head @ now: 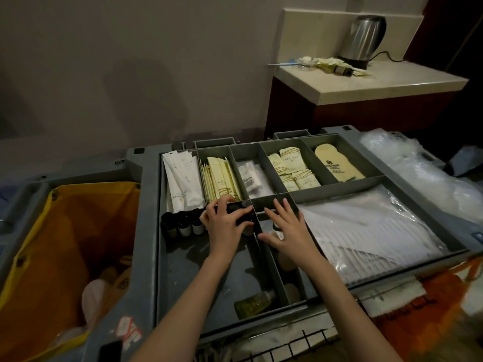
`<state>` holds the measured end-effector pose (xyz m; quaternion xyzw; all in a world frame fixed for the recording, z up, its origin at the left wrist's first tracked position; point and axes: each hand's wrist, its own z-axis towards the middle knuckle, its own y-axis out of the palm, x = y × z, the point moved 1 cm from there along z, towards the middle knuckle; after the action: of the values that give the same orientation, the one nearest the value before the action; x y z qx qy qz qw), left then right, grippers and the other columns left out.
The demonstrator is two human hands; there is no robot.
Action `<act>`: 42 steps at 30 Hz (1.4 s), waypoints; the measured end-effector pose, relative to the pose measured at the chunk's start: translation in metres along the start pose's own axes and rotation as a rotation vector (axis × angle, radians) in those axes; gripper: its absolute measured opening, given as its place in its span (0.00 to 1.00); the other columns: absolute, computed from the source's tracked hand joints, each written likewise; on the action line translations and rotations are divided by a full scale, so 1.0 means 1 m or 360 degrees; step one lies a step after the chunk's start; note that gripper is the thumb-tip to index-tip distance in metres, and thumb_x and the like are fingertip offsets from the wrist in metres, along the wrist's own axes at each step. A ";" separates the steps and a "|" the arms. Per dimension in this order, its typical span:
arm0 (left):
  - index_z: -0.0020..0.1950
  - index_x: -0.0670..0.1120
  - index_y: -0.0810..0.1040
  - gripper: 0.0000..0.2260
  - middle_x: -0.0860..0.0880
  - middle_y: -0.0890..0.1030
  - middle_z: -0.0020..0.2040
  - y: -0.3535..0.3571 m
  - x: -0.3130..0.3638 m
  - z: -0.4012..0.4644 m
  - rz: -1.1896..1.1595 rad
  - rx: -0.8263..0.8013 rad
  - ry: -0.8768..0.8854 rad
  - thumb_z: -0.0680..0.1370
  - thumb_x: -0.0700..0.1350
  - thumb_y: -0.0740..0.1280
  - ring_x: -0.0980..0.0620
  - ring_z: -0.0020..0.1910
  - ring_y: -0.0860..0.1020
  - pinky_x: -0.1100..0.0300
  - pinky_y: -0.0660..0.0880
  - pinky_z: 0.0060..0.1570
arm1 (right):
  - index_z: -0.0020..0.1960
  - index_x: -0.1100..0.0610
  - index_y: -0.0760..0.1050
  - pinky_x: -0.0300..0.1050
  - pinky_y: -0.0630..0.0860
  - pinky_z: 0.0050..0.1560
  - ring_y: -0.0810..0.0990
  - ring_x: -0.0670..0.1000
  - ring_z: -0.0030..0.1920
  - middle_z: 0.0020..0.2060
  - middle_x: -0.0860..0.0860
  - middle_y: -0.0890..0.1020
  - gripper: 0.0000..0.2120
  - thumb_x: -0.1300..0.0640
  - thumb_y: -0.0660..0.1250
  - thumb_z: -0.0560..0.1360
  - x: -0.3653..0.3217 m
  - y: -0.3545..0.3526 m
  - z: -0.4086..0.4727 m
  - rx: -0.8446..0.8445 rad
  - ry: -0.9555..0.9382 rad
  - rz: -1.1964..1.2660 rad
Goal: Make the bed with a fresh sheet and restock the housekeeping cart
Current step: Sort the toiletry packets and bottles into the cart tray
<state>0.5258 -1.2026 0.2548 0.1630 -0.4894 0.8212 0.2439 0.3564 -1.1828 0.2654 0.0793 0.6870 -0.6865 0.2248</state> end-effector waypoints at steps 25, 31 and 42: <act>0.75 0.54 0.62 0.21 0.55 0.60 0.76 0.059 0.096 0.107 0.0170 -0.0554 0.0255 0.82 0.54 0.56 0.55 0.76 0.50 0.51 0.43 0.72 | 0.77 0.47 0.52 0.59 0.39 0.74 0.41 0.48 0.77 0.77 0.47 0.48 0.30 0.37 0.50 0.79 0.106 -0.097 0.054 0.0194 0.0251 -0.0406; 0.75 0.55 0.61 0.21 0.56 0.58 0.77 0.137 0.186 0.217 0.0068 -0.0567 0.0249 0.82 0.54 0.56 0.56 0.77 0.49 0.50 0.42 0.72 | 0.77 0.47 0.51 0.58 0.39 0.74 0.42 0.47 0.76 0.77 0.46 0.47 0.31 0.37 0.50 0.78 0.214 -0.190 0.138 0.0231 0.0260 -0.0358; 0.76 0.52 0.57 0.23 0.52 0.57 0.77 0.288 0.310 0.453 0.0045 -0.0398 0.0012 0.81 0.52 0.56 0.53 0.77 0.49 0.48 0.42 0.74 | 0.76 0.48 0.55 0.57 0.45 0.74 0.47 0.49 0.77 0.77 0.48 0.52 0.31 0.38 0.57 0.78 0.391 -0.329 0.369 0.0400 0.0067 -0.0176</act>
<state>0.1205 -1.6441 0.4151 0.1213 -0.5894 0.7577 0.2527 -0.0536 -1.6369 0.4167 0.0830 0.6033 -0.7767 0.1605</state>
